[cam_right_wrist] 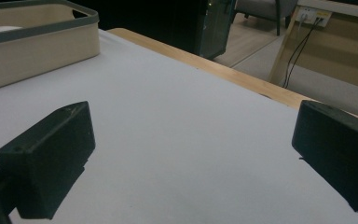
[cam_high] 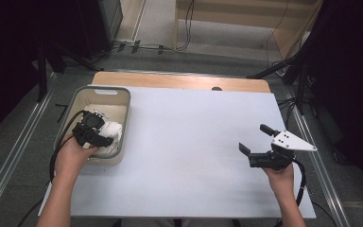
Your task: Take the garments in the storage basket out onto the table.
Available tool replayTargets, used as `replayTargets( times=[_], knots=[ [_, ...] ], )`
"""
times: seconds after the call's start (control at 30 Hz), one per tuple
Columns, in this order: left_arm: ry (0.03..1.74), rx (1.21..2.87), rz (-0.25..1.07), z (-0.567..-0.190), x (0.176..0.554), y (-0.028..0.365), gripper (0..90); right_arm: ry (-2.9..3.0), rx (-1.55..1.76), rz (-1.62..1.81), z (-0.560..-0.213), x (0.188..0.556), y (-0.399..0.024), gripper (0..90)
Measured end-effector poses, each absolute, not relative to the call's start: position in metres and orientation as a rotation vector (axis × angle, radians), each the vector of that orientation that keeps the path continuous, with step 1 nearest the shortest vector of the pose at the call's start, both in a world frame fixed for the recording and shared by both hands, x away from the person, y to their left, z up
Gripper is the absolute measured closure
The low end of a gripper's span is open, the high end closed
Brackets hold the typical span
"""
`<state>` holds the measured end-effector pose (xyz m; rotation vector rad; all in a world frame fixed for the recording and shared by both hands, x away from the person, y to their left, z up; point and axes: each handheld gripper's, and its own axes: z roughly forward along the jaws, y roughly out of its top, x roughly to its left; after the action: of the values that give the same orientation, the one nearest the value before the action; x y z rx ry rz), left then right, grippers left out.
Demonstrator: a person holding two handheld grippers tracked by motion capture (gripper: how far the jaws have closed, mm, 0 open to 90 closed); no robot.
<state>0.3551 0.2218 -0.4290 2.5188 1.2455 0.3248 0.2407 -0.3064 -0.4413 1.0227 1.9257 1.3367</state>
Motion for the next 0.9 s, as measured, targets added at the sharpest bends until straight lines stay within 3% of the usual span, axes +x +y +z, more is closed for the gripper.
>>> replayTargets(
  times=[0.9],
  knots=[
    [1.186,2.347,0.352,-0.408,0.34,0.239,56.1,1.946,1.018,1.323,-0.444,0.242,-0.304,0.0]
  ],
)
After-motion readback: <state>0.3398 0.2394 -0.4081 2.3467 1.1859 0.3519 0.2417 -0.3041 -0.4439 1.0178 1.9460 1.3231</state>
